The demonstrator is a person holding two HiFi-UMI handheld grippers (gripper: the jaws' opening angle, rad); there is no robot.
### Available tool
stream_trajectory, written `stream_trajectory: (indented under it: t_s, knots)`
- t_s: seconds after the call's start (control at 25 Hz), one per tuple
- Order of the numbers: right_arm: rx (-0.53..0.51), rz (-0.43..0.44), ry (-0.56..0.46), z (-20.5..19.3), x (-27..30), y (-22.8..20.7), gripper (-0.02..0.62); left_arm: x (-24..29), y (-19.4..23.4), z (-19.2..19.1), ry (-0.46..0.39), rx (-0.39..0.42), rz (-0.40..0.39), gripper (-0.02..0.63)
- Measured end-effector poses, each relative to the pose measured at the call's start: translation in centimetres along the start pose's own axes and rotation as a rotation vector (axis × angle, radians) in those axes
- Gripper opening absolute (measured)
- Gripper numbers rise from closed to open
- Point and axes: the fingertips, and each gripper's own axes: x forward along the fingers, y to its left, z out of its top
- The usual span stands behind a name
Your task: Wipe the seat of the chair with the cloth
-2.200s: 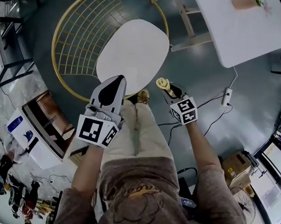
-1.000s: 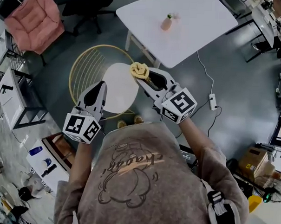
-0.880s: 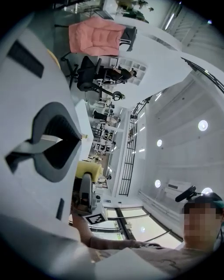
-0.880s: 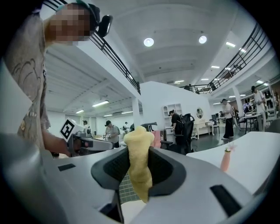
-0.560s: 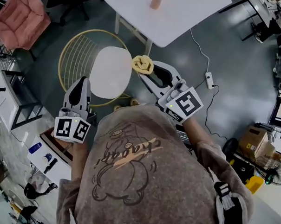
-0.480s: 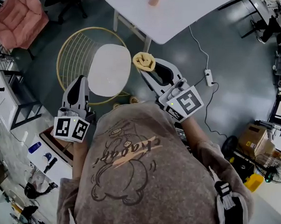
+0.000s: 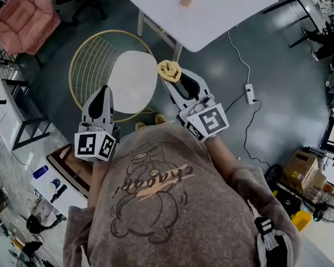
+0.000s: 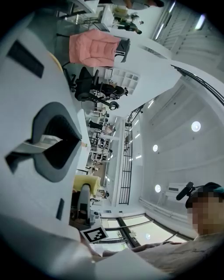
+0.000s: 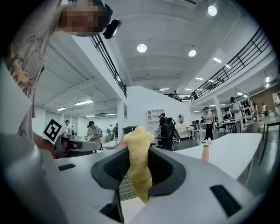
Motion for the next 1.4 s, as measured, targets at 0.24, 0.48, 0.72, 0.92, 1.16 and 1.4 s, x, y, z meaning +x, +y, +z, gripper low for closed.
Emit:
stream_trajectory:
  t_s: [0.24, 0.48, 0.72, 0.92, 1.16, 1.4]
  knots:
    - [0.006, -0.082, -0.010, -1.6, 0.9, -0.4, 0.133, 0.8, 0.1, 0.0, -0.032, 0.034, 0.030, 0.009]
    - [0.043, -0.114, -0.001, -2.7, 0.5, -0.4, 0.132, 0.4, 0.7, 0.4, -0.050, 0.048, 0.055, 0.009]
    - [0.038, -0.133, 0.003, -2.6, 0.0, -0.7, 0.132, -0.6, 1.1, 0.3, -0.049, 0.041, 0.077, 0.009]
    - [0.050, -0.129, 0.002, -2.9, 0.0, -0.3, 0.129, -1.3, 1.3, 0.0, -0.044, 0.028, 0.090, 0.009]
    - [0.053, -0.123, 0.003, -2.9, 0.2, 0.3, 0.129, -1.8, 1.3, -0.4, -0.030, 0.011, 0.097, 0.009]
    - [0.052, -0.123, 0.013, -3.1, 0.2, 0.7, 0.129, -2.1, 1.6, -0.4, -0.024, 0.002, 0.088, 0.009]
